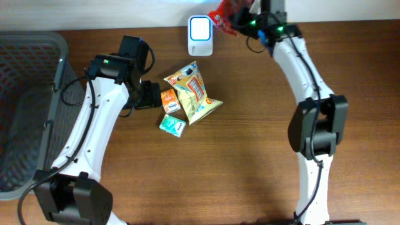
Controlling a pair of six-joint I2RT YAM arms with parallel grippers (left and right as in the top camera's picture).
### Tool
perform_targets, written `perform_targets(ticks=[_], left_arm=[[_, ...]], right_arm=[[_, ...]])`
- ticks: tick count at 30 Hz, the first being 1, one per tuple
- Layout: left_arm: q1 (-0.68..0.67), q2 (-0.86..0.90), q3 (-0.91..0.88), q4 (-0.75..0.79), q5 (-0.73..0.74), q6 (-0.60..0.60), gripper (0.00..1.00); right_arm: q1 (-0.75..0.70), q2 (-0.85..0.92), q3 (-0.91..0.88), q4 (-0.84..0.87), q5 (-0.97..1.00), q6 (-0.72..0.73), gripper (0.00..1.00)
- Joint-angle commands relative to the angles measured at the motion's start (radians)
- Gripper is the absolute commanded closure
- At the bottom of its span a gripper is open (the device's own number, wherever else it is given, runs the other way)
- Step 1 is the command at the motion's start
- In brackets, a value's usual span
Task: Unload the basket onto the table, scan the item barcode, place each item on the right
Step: 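Carry the red snack bag to the right side of the table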
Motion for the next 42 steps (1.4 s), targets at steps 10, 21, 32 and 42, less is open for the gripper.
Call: perform_targets(ticks=[10, 21, 32, 42], left_arm=[[0.002, 0.002, 0.005, 0.002, -0.010, -0.013, 0.01], [0.002, 0.002, 0.005, 0.002, -0.010, -0.013, 0.01], [0.002, 0.002, 0.005, 0.002, -0.010, -0.013, 0.01], [0.002, 0.002, 0.005, 0.002, -0.010, -0.013, 0.01]], right_arm=[[-0.553, -0.167, 0.082, -0.549, -0.002, -0.094, 0.96], [-0.912, -0.030, 0.000, -0.655, 0.213, -0.363, 0.96], [-0.965, -0.141, 0.082, -0.768, 0.086, -0.363, 0.35], [-0.596, -0.205, 0.100, -1.018, -0.346, -0.645, 0.34]])
